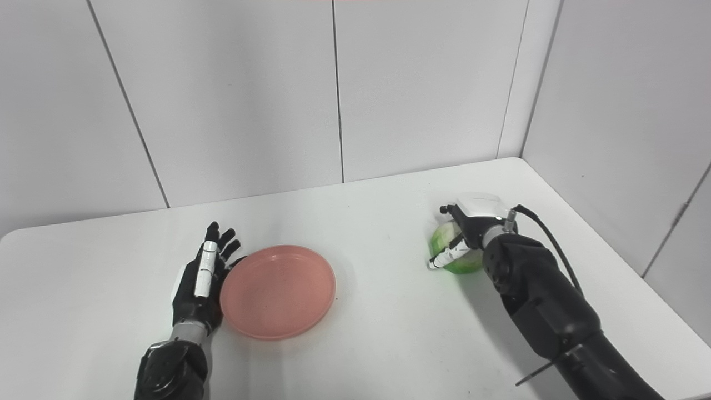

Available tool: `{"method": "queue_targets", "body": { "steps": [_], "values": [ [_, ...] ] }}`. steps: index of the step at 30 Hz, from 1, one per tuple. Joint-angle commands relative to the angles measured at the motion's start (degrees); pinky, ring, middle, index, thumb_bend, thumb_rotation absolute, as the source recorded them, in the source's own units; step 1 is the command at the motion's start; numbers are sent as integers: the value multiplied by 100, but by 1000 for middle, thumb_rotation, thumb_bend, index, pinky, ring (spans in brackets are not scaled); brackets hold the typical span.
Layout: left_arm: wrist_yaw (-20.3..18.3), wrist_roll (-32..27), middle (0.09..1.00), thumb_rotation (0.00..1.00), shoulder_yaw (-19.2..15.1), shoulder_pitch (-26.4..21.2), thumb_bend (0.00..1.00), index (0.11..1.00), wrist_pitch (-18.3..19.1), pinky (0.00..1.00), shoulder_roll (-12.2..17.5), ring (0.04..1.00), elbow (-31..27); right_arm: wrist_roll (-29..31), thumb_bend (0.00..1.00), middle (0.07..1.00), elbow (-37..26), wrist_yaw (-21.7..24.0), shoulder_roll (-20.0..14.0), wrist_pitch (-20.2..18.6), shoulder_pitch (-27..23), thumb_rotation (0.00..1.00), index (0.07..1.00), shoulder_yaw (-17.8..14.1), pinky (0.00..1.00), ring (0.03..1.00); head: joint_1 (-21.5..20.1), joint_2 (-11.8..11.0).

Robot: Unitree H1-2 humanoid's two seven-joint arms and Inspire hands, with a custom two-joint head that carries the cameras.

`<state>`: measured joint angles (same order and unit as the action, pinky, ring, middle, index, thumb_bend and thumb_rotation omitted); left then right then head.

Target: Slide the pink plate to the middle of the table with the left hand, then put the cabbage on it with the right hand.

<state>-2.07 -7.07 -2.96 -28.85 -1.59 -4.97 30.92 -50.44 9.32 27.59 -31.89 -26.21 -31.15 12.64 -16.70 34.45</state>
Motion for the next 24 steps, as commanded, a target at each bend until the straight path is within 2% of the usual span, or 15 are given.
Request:
{"method": "queue_targets", "body": {
  "steps": [1, 2, 3, 4, 6, 8, 11, 14, 20, 21, 22, 24],
  "values": [
    [43, 15, 928, 839, 26, 89, 845, 967, 381, 767, -15, 916, 115, -39, 1000, 841, 14, 39, -120, -67, -140, 300, 823, -79, 497, 684, 14, 18],
    [34, 20, 929, 840, 32, 86, 846, 967, 387, 770, -11, 917, 118, -65, 1000, 833, 55, 11, -122, -66, -123, 288, 820, -56, 490, 674, 21, 26],
    [29, 24, 932, 849, 39, 84, 848, 969, 391, 772, -7, 919, 120, -86, 1000, 769, 82, -7, -125, -65, -112, 242, 813, -38, 436, 603, 21, 26],
    [28, 28, 934, 851, 45, 88, 850, 971, 404, 772, -7, 919, 106, -118, 1000, 746, 123, -73, -136, -55, -88, 217, 807, 12, 417, 577, 30, 34],
    [31, 40, 935, 853, 55, 95, 853, 974, 412, 771, -5, 919, 88, -163, 1000, 727, 190, -178, -150, -38, -43, 191, 801, 87, 401, 554, 37, 39],
    [26, 26, 932, 851, 56, 106, 854, 974, 424, 757, -7, 913, 61, -180, 1000, 780, 253, -237, -149, -40, 4, 159, 797, 129, 447, 627, 41, 53],
    [16, -13, 937, 843, 42, 113, 846, 976, 453, 765, -16, 920, 28, -157, 1000, 808, 319, -256, -128, -57, 44, 132, 792, 135, 473, 665, 46, 63],
    [31, 3, 938, 844, 50, 117, 846, 979, 484, 752, -15, 920, -5, -93, 968, 743, 403, -264, -106, -62, 42, 110, 791, 127, 421, 584, 47, 69],
    [21, -34, 939, 837, 30, 124, 853, 980, 516, 760, -33, 924, -42, 81, 904, 576, 608, -745, -108, 127, 65, 55, 754, 155, 312, 424, 56, 78],
    [23, -38, 939, 834, 25, 122, 849, 980, 519, 766, -36, 925, -40, 114, 709, 518, 621, -813, -112, 162, 70, 22, 738, 158, 266, 362, 56, 78],
    [29, -35, 938, 834, 22, 120, 848, 980, 518, 765, -40, 924, -36, 132, 629, 493, 633, -860, -123, 195, 66, 9, 716, 175, 246, 334, 54, 90],
    [42, -21, 937, 835, 21, 115, 846, 980, 510, 761, -43, 922, -29, 169, 580, 480, 639, -955, -143, 278, 69, 2, 653, 199, 234, 317, 54, 90]
  ]
}}
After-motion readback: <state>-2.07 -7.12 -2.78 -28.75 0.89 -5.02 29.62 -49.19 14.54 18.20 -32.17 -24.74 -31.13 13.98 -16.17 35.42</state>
